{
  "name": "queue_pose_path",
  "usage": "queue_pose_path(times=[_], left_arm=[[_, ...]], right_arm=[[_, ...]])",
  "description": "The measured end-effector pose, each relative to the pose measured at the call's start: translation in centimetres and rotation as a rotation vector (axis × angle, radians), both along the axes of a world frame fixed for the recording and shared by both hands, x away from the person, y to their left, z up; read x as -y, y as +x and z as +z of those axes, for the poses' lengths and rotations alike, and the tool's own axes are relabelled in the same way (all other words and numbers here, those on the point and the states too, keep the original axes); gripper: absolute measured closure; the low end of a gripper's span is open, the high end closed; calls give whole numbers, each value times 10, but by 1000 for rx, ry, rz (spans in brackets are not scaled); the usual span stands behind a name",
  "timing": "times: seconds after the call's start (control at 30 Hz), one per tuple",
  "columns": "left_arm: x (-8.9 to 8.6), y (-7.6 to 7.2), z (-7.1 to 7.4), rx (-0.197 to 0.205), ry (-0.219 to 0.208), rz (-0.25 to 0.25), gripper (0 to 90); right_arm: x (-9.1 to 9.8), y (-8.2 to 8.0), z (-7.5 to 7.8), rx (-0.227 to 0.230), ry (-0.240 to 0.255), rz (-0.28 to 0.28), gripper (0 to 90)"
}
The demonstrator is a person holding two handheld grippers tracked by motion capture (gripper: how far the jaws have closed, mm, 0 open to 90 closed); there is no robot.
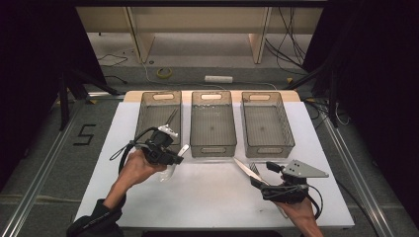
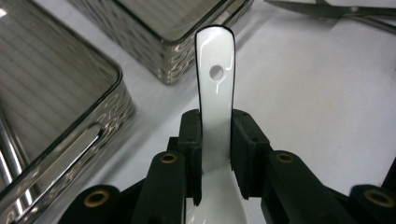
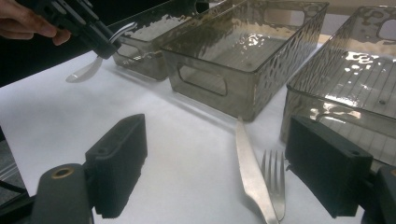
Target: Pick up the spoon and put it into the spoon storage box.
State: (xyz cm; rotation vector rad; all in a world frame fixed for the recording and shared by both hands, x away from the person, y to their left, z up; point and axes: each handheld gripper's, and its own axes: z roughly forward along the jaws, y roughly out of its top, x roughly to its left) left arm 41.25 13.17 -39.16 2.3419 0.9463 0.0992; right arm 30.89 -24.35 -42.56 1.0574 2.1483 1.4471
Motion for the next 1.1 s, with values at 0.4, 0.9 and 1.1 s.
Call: queue_pose_path(times=[0.4, 0.9, 1.1], left_arm=[[21, 18, 19, 47, -47, 1, 747], [42, 38, 31, 80, -59, 16, 747], [46, 48, 36, 87, -69, 40, 747]], right_arm=[[1, 0, 0, -1, 3, -2, 218], [0, 0, 0, -1, 6, 2, 218], [1, 0, 0, -1, 7, 3, 218]])
